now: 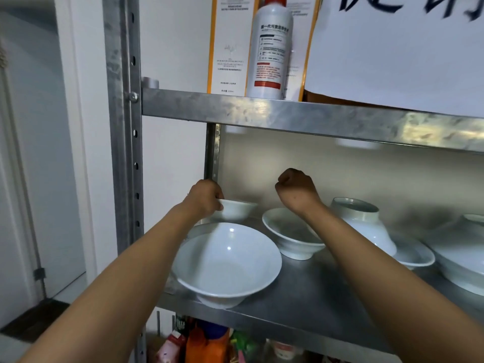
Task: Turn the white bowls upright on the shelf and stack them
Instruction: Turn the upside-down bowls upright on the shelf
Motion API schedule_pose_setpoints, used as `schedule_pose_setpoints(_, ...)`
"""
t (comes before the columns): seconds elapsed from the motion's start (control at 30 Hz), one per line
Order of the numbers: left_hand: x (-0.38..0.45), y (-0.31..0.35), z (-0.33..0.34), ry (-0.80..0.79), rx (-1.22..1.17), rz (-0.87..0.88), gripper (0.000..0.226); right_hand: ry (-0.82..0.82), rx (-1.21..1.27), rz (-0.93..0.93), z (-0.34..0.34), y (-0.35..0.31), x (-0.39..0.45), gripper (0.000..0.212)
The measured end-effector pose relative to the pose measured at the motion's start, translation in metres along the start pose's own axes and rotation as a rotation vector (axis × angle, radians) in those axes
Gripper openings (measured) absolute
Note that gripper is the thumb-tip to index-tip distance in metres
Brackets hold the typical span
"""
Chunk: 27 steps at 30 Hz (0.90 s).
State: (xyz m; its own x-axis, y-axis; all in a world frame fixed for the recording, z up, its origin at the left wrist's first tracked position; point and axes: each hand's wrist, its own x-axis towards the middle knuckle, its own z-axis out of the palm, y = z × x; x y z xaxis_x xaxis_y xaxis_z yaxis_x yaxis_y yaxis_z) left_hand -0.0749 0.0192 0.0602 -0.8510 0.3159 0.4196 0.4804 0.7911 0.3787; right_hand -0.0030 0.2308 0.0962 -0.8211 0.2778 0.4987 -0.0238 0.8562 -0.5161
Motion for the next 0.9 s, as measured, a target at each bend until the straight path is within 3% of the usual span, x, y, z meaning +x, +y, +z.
schedule_pose_setpoints(0.23, 0.010, 0.003, 0.006, -0.204, 0.084, 0.001, 0.011, -0.067, -0.044, -0.015, 0.006, -0.002, -0.005, 0.028)
schedule_pose_setpoints(0.57, 0.016, 0.007, 0.011, -0.466, 0.222, -0.026, 0.023, -0.130, -0.026, -0.029, 0.016, 0.001, -0.004, 0.027)
schedule_pose_setpoints(0.73, 0.010, 0.007, 0.008, -0.478, 0.181, 0.002, 0.031, -0.139, -0.044, -0.019, 0.015, 0.004, -0.004, 0.024)
schedule_pose_setpoints(0.9, -0.003, 0.016, 0.003, -0.306, 0.000, 0.031, 0.028, -0.129, -0.037, -0.013, 0.017, 0.002, -0.009, 0.027)
